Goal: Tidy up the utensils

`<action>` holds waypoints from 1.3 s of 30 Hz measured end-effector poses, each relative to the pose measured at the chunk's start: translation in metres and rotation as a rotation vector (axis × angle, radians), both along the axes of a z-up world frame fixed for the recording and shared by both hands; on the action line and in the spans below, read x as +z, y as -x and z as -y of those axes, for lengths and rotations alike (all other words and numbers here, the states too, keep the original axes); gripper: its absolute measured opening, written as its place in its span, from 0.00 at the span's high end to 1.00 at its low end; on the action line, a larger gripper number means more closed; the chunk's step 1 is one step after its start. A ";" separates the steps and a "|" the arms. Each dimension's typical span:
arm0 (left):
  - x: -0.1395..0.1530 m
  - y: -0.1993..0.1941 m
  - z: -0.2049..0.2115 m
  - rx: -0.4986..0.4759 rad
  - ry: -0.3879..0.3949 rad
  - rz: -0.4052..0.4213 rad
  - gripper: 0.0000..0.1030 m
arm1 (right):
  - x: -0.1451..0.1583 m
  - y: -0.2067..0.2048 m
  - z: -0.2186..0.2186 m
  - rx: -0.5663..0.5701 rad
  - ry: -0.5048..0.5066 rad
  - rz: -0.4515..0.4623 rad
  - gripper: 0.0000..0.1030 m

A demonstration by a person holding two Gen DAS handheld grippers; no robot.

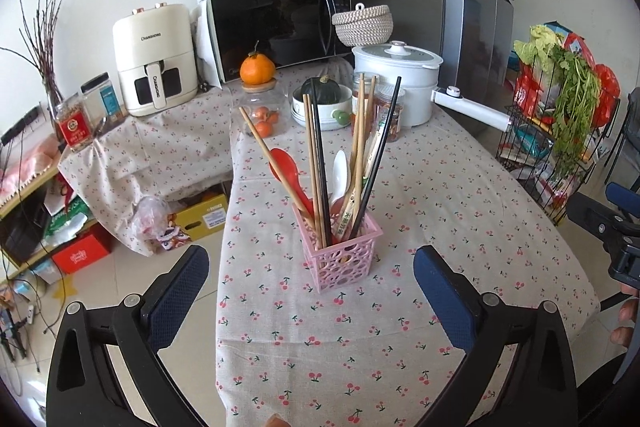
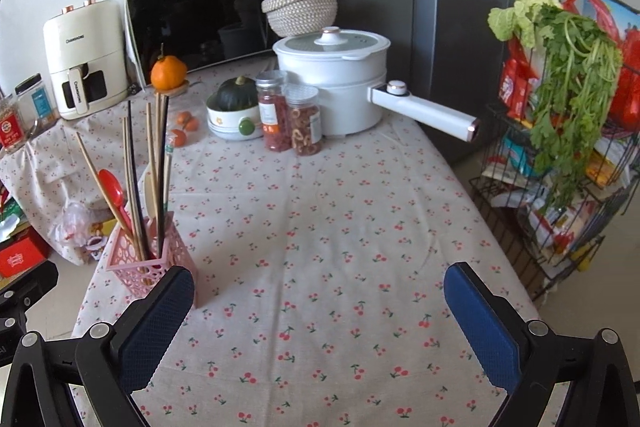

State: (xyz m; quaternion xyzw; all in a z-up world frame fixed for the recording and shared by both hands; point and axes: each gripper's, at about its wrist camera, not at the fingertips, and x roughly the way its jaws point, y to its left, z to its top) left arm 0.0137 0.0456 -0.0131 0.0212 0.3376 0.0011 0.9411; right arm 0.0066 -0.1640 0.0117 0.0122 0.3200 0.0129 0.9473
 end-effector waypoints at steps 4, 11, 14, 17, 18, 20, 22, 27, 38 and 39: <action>0.005 0.004 0.004 0.005 0.041 0.005 0.00 | 0.003 0.005 0.001 -0.036 0.035 0.015 0.00; 0.007 0.007 0.010 0.009 0.038 0.010 0.00 | 0.007 0.011 -0.009 -0.032 0.070 0.036 0.00; 0.006 0.009 0.014 0.007 0.028 0.002 0.00 | 0.008 0.012 -0.012 -0.038 0.076 0.045 0.00; 0.006 0.011 0.015 0.006 0.023 0.006 0.00 | 0.009 0.012 -0.013 -0.036 0.072 0.049 0.00; 0.006 0.011 0.015 0.007 0.023 0.006 0.00 | 0.009 0.013 -0.013 -0.035 0.068 0.050 0.00; 0.007 0.013 0.014 0.011 0.024 0.011 0.00 | 0.009 0.013 -0.013 -0.032 0.066 0.052 0.00; 0.008 0.013 0.012 0.016 0.027 0.013 0.00 | 0.010 0.014 -0.014 -0.031 0.067 0.054 0.00; 0.011 0.013 0.009 0.024 0.026 0.020 0.00 | 0.009 0.014 -0.016 -0.027 0.069 0.054 0.00; 0.012 0.014 0.009 0.034 0.029 0.019 0.00 | 0.007 0.013 -0.017 -0.021 0.059 0.047 0.00; 0.012 0.014 0.009 0.034 0.029 0.018 0.00 | 0.007 0.013 -0.017 -0.023 0.061 0.048 0.00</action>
